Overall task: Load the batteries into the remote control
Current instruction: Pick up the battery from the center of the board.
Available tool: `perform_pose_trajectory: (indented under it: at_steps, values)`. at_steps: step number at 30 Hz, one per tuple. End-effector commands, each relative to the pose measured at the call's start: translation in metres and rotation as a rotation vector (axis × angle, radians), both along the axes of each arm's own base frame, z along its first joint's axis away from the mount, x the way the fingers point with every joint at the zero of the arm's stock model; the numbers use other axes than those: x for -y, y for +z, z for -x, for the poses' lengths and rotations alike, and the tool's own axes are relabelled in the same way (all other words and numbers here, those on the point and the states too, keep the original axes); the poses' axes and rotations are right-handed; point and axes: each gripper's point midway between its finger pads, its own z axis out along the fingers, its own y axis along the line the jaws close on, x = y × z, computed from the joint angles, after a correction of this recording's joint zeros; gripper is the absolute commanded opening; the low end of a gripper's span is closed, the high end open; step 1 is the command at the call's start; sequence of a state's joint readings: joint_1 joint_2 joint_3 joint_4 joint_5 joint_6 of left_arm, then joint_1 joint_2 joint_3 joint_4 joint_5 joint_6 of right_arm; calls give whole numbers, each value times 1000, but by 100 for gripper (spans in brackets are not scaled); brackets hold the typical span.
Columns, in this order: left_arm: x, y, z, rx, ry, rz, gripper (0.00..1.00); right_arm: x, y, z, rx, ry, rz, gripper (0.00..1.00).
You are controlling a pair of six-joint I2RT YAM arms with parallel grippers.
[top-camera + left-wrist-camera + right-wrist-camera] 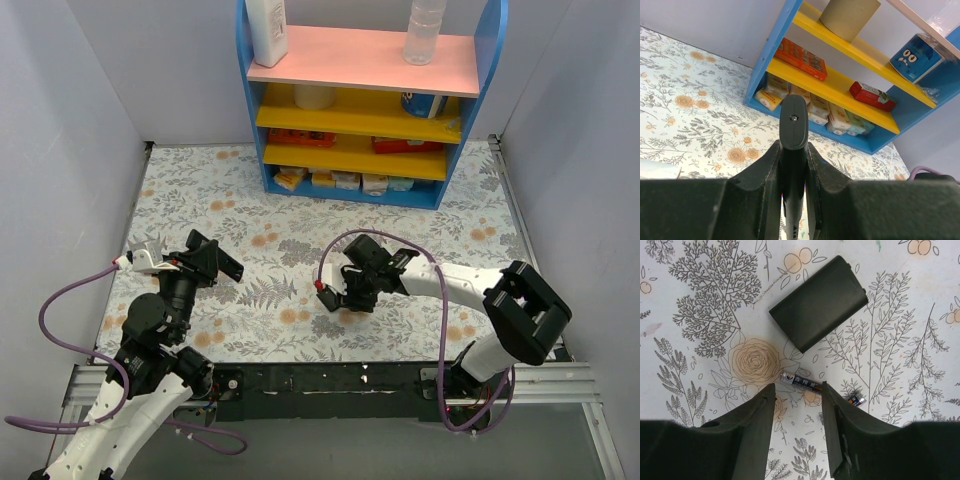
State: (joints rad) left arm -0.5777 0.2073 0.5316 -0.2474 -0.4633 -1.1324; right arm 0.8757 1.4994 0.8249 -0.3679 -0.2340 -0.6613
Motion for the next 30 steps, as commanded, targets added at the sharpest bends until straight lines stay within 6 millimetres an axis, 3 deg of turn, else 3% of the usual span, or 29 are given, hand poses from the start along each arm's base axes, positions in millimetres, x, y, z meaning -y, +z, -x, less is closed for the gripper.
perform_pose_trajectory:
  at_steps: [1,10,15,25,30]
  values:
    - [2,-1,-2,0,-3,-21,0,-10,3,-3,-32,40,-6,49]
    - [2,0,-2,2,-6,-24,0,2,-16,4,-94,15,71,43]
    - [2,-1,-2,1,-6,-25,0,-1,-18,2,-106,-11,70,36]
    - [5,-2,-2,-4,-22,-16,0,-1,-29,4,-183,-106,111,32]
    - [7,-4,-3,-10,-27,-19,0,10,-36,5,-193,-144,176,18]
